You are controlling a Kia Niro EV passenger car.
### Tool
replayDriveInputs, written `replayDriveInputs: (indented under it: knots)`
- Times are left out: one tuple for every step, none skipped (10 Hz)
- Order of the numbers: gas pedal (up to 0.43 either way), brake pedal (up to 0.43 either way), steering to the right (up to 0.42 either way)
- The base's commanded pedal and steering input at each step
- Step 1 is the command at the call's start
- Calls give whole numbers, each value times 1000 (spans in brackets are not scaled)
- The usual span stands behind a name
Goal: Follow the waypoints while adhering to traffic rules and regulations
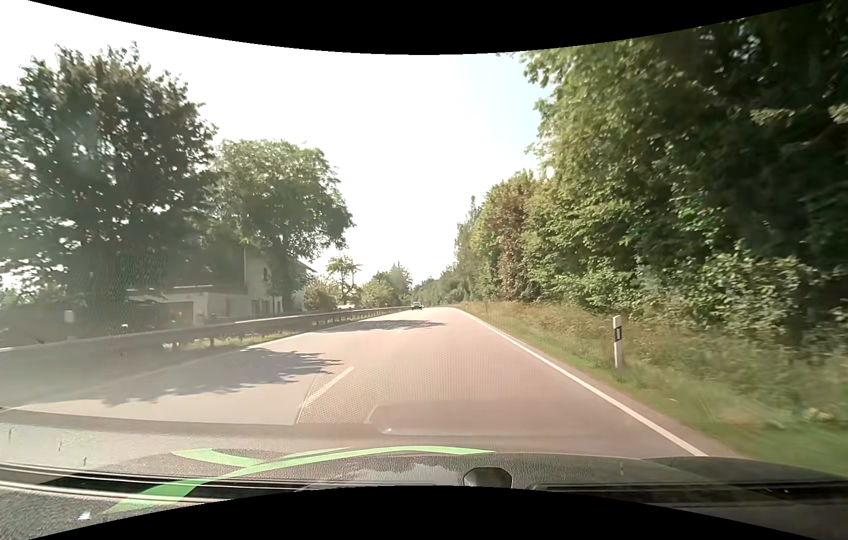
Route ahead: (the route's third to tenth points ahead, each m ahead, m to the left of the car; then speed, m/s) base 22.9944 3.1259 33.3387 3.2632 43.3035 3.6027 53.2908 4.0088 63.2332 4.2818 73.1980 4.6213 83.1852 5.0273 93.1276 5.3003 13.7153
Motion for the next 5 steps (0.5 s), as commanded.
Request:
replayDriveInputs:
  knots:
    - [461, 0, -12]
    - [461, 0, -12]
    - [461, 0, -11]
    - [461, 0, -12]
    - [461, 0, -11]
